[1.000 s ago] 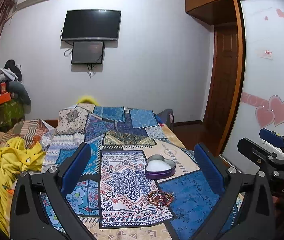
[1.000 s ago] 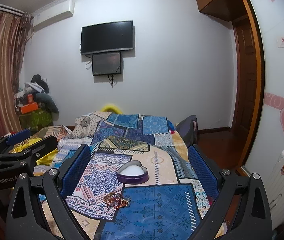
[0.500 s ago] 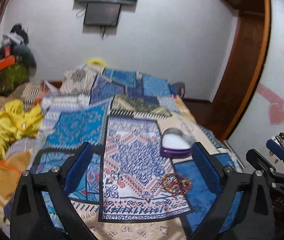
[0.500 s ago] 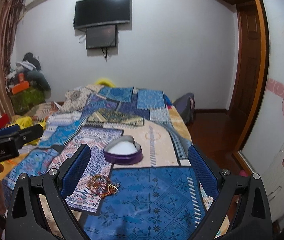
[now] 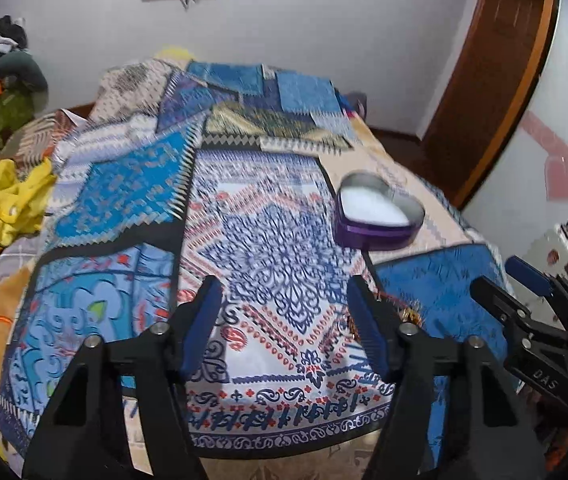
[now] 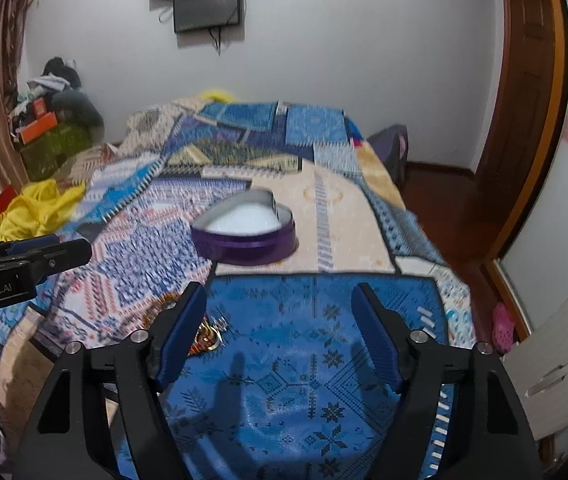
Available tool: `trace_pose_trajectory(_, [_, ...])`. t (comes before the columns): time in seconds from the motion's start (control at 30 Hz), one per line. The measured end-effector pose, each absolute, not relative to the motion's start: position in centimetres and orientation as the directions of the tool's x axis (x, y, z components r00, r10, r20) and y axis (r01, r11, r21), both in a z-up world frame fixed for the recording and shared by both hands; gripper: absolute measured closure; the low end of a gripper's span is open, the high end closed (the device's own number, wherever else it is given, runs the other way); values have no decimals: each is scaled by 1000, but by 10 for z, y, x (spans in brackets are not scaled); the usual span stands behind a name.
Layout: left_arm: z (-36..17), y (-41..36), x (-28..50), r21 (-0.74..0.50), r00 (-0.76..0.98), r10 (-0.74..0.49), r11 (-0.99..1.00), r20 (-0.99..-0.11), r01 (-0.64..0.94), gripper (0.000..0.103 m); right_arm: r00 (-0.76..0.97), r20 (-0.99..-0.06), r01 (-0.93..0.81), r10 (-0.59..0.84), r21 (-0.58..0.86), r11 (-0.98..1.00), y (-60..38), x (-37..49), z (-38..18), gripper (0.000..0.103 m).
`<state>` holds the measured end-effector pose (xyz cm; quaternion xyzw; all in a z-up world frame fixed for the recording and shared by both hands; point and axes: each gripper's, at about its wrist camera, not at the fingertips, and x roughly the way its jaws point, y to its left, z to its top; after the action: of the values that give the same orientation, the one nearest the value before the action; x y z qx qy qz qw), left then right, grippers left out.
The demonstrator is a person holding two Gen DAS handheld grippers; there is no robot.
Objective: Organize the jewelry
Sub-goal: 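Grasp the red-and-gold beaded bracelet with the left tool while the right tool grasps a small silver piece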
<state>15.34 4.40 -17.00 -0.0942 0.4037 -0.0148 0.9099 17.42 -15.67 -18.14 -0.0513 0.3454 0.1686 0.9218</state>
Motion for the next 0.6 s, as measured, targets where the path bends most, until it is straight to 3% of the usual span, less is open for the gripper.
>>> trace_pose_trajectory(0.37, [-193,20,175,-153,593,-169,985,-787,78,69,601,-723,-426,341,71,902,-149,189,-209,61])
trace_pose_trajectory(0.6, [-201,7,183,-183,552,-234,972,-800,147,80,580,-723,-466,376,85,881,-140,192,-215,65])
